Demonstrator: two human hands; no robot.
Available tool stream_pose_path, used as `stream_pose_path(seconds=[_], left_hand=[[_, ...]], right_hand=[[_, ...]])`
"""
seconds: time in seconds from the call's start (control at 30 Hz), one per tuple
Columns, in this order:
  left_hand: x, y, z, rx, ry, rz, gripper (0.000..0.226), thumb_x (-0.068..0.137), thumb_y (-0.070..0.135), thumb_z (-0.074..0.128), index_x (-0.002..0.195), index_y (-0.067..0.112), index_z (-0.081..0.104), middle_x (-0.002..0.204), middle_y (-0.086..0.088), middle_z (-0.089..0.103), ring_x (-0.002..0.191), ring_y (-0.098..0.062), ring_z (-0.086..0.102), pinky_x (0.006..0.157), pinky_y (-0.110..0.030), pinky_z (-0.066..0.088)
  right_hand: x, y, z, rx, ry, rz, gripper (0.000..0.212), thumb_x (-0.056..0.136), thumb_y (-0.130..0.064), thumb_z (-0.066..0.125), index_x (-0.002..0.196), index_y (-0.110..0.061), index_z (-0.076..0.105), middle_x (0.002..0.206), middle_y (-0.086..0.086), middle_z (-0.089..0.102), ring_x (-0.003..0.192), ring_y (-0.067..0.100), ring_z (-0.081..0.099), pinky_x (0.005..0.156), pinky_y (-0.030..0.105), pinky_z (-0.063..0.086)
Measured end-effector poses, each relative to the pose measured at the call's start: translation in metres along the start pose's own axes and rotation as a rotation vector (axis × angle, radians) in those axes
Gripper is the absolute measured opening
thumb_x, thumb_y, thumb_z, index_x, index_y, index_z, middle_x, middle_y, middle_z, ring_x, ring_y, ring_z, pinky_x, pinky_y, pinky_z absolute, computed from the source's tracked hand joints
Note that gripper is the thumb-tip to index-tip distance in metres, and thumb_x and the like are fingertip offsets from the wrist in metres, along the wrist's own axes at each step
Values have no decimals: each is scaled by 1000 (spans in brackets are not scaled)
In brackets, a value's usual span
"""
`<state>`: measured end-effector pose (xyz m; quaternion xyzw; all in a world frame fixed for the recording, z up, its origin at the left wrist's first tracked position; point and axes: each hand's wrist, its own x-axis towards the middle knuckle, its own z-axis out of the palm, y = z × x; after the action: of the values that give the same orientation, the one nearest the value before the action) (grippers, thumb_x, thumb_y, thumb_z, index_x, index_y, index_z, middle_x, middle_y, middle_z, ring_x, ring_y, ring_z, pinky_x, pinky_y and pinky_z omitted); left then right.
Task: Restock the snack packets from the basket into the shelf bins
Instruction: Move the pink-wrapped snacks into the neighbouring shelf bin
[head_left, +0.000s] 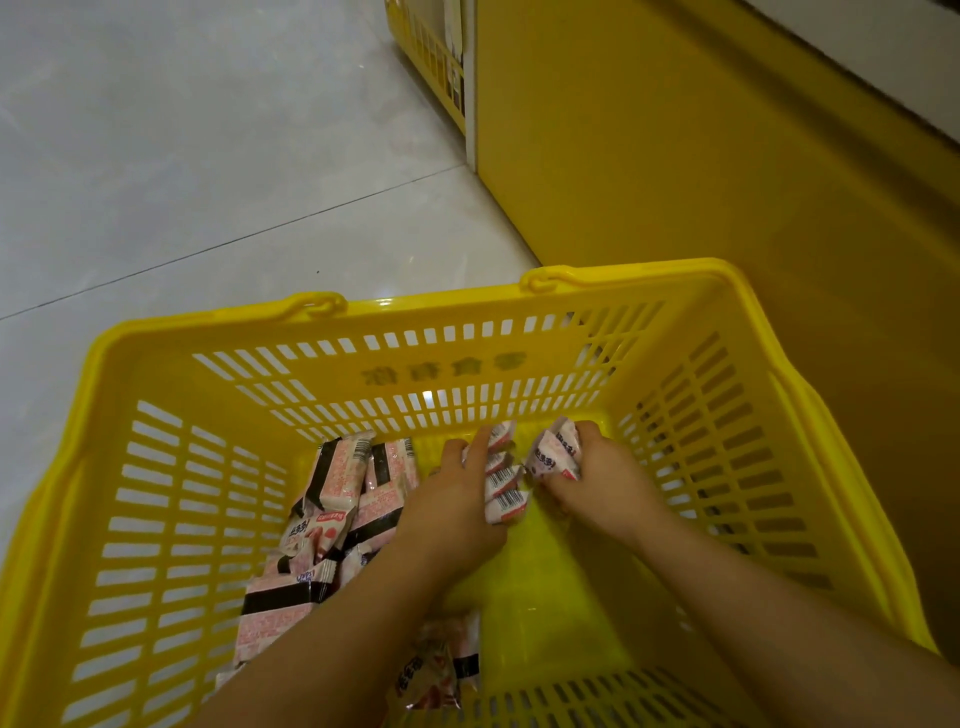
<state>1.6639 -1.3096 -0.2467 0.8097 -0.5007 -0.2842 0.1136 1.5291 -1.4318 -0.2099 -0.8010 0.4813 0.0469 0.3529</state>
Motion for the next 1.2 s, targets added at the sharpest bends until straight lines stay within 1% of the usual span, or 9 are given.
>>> stream_pose_path(seconds=[0.3,0.37,0.5,0.63,0.73,0.9,0.97,1.1,1.2], left_hand=[[-11,63,-65,-558,-117,54,102,59,44,84,143,22,30,136,0,48,125,-20,48,105,-39,42],[-23,85,-88,-634,-115,109,89,55,36,85,132,20,43,122,-7,62,114,-26,60,97,-47,49],[-61,134,-137,-678,-79,249,63,55,22,85,110,25,54,102,2,71,96,-15,68,86,-36,55],[-111,182,-186,-722,-9,402,50,68,-2,79,102,23,53,88,15,73,82,1,67,69,-13,50],[-149,223,-220,-781,52,495,49,74,-9,75,103,22,50,84,16,73,78,5,67,64,-9,48],[-210,292,-262,-966,179,578,64,72,5,80,123,27,48,104,11,72,95,-4,68,76,-22,55],[-232,321,-272,-1004,232,614,80,61,19,85,130,27,45,117,8,67,104,-5,64,89,-25,52],[-267,378,-289,-980,291,712,83,44,42,84,120,37,49,99,21,70,88,7,65,68,-14,48],[-284,406,-298,-883,327,783,99,45,55,83,133,38,41,113,24,63,100,6,60,86,-21,47]], right_hand=[[-69,-30,-86,114,154,-42,43,82,-27,68,120,-11,56,111,8,68,99,24,64,72,25,44],[-98,-40,-110,131,233,-84,39,81,-24,68,116,-11,58,109,8,68,101,25,63,73,25,42],[-163,-60,-161,117,390,-230,24,80,-18,68,102,-11,61,100,7,66,96,23,60,70,24,36],[-229,-80,-213,118,518,-305,47,84,-30,66,126,-20,47,86,-3,64,82,19,62,67,30,42],[-277,-92,-251,122,666,-385,82,84,-39,63,151,-31,16,85,-8,55,64,1,51,53,16,34],[-356,-111,-308,108,879,-556,60,94,-32,56,147,-35,28,133,-6,48,111,-8,37,90,-1,23],[-384,-118,-327,87,934,-575,58,96,-34,53,148,-35,27,135,-10,43,116,-10,31,89,-5,18],[-438,-123,-370,25,946,-589,69,92,-39,56,150,-40,18,132,-14,37,115,-10,29,92,10,23],[-474,-119,-408,-63,994,-558,67,90,-30,60,149,-35,27,145,-2,42,128,9,41,102,18,30]])
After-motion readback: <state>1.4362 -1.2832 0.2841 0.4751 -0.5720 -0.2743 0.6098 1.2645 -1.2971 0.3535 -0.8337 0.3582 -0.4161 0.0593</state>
